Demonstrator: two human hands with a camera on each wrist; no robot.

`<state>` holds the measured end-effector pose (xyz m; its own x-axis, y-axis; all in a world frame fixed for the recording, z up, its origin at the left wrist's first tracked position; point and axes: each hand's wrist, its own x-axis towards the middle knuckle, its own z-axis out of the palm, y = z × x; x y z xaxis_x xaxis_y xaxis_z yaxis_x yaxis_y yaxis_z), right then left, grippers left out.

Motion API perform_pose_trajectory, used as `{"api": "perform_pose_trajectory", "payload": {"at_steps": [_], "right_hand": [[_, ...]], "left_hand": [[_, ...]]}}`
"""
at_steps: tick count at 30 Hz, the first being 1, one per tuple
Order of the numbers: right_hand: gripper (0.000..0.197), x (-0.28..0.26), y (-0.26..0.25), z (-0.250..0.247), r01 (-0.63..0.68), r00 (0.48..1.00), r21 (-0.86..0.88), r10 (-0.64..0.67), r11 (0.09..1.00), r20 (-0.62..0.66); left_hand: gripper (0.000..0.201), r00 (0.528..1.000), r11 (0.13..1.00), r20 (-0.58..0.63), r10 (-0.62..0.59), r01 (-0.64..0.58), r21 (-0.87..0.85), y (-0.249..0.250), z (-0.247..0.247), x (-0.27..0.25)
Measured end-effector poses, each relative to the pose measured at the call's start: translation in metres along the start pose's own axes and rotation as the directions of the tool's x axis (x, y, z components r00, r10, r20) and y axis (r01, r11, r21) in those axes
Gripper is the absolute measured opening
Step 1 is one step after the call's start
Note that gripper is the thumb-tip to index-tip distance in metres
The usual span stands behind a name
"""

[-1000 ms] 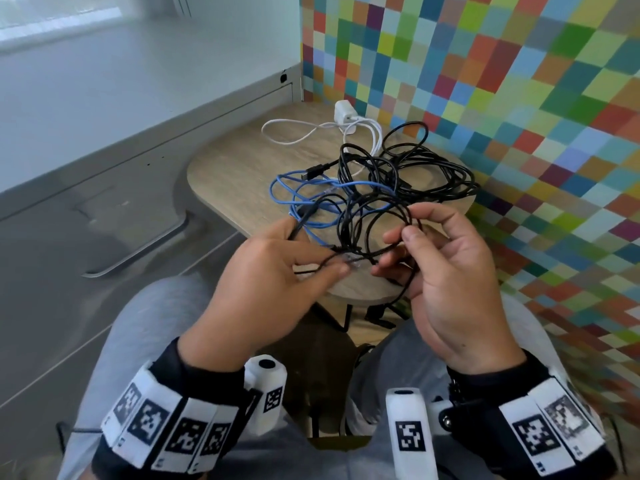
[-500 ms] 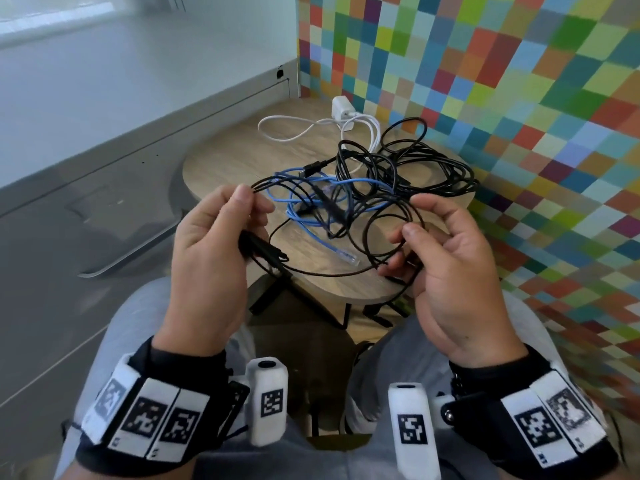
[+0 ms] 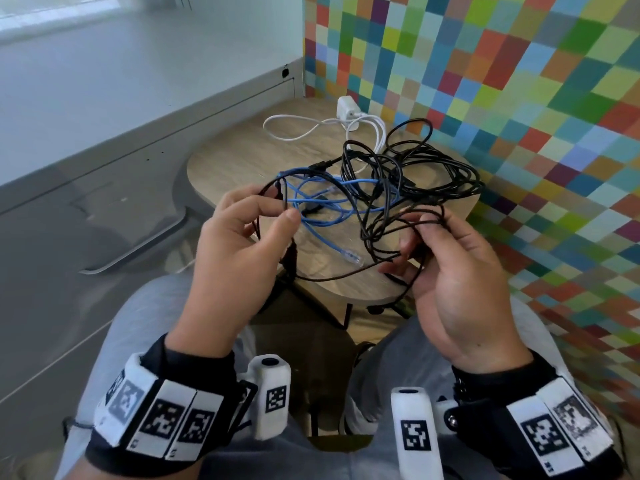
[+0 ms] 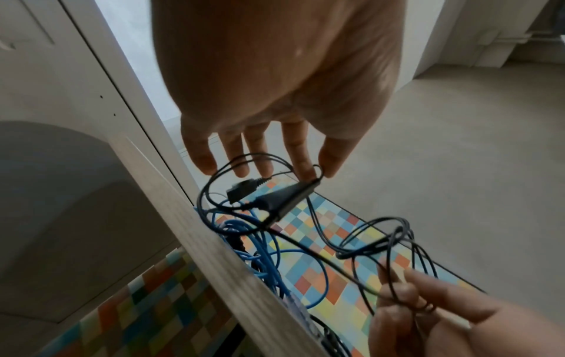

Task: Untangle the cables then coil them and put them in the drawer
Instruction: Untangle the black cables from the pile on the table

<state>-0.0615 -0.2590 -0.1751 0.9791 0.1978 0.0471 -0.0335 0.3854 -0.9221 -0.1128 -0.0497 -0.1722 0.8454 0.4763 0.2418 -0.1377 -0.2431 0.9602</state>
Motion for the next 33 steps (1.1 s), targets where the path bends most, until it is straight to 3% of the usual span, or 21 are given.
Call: {"api": "perform_pose_trajectory", "payload": {"at_steps": [5,10,16,21,26,30,33], "right_hand": [[0.026,-0.005,0.002,0.004,-0.029,0.996,0.027,0.026,0.999,0.088],[0.03,-0.009,-0.001,0.009,-0.079,0.988,0.042,0.072,0.996,0.135],[0.031,-0.01,-0.002,0.011,-0.137,0.977,0.023,0.132,0.99,0.165],[0.031,-0.011,-0.003,0.01,-0.176,0.966,0.064,0.16,0.982,0.201],[0.027,-0.01,0.001,0.011,-0.179,0.963,0.043,0.166,0.983,0.212],[0.032,-0.008,0.005,0.009,-0.114,0.979,-0.075,0.125,0.991,0.162],[0.03,-0.008,0.007,0.006,-0.036,0.989,-0.203,0.064,0.979,0.134]], "left_hand": [[0.01,0.992,0.942,-0.059,0.114,-0.089,0.323,-0.003,0.0,-0.003],[0.04,0.983,0.903,-0.04,0.18,-0.149,0.403,-0.007,-0.003,-0.002],[0.027,0.938,0.87,0.143,0.317,-0.347,0.351,0.003,0.011,-0.015],[0.031,0.909,0.844,0.31,0.28,-0.387,0.372,-0.002,0.017,-0.02],[0.017,0.911,0.873,0.227,0.345,-0.4,0.278,-0.002,0.016,-0.017],[0.011,0.887,0.86,0.125,0.445,-0.462,0.218,0.0,0.016,-0.016],[0.013,0.918,0.887,0.067,0.39,-0.394,0.242,0.004,0.017,-0.019]]}}
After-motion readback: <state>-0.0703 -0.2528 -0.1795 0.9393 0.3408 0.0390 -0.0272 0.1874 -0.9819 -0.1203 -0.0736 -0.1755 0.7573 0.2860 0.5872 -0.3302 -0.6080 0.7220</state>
